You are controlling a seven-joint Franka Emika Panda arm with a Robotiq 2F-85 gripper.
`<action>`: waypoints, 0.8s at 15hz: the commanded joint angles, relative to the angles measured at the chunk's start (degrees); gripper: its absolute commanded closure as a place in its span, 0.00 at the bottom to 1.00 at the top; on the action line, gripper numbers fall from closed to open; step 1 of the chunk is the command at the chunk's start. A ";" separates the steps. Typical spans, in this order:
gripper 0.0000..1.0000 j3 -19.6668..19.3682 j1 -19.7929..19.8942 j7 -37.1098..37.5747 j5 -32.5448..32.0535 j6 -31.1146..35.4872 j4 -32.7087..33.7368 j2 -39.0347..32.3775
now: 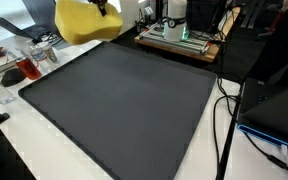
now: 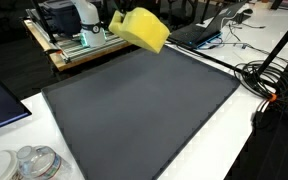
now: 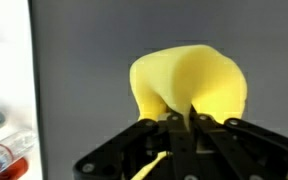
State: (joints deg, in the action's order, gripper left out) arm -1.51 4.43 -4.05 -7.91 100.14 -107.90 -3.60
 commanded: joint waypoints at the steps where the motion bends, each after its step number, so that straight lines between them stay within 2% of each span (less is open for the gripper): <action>1: 0.95 1.17 -3.21 5.19 -9.54 -4.74 1.42 3.31; 12: 0.95 6.68 -8.99 11.27 -26.67 -12.25 5.46 4.43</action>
State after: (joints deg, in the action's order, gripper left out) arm 4.15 -3.34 5.50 -30.67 90.54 -103.65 0.54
